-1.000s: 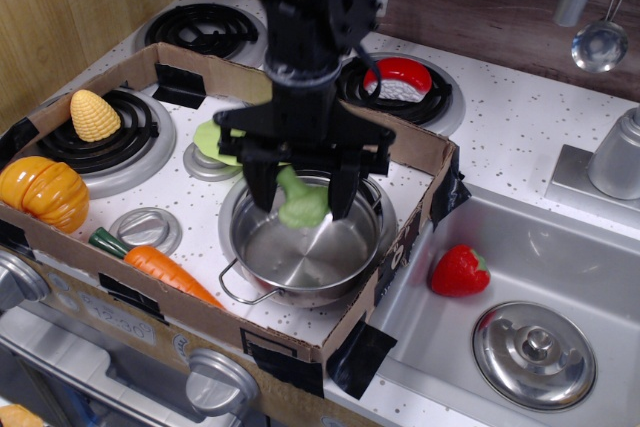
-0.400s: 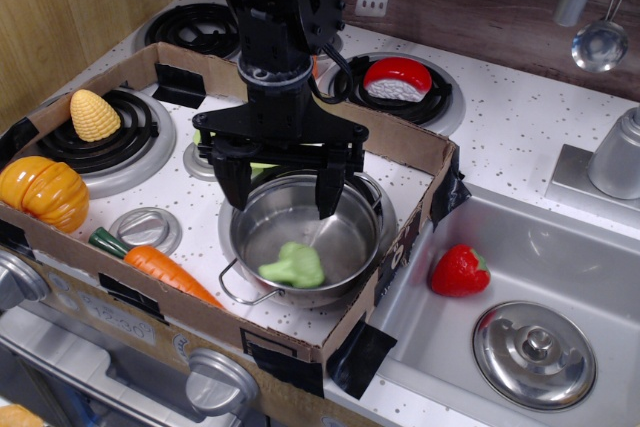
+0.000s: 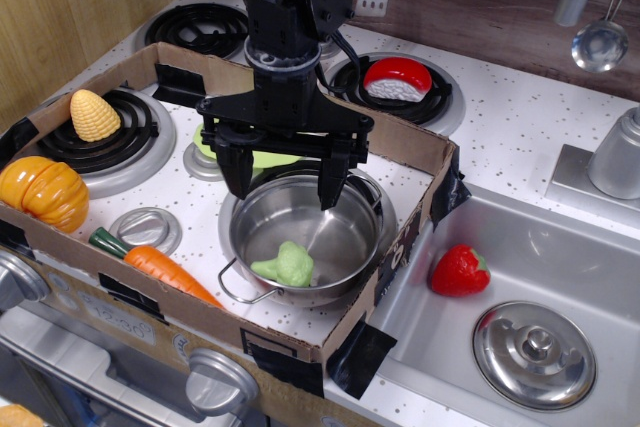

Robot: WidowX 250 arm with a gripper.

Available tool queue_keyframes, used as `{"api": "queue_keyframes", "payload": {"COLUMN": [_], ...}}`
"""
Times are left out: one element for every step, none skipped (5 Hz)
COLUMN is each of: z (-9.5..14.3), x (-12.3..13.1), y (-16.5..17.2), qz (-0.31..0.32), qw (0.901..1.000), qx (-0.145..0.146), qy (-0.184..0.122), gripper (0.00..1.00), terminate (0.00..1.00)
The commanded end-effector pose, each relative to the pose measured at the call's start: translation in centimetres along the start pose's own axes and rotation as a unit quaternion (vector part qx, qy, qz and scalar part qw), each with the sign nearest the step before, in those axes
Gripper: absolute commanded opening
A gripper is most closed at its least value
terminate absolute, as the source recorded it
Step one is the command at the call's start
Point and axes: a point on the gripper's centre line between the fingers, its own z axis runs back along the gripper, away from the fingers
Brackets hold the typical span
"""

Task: Put broccoli in pot

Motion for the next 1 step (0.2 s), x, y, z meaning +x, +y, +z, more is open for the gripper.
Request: {"api": "queue_keyframes", "payload": {"z": [1.21], "x": [0.75], "y": [-1.05], "qz": [0.001], "qw": [0.9998], "qx": [-0.008], "qy": [-0.019], "gripper": [1.00], "terminate": [1.00]}}
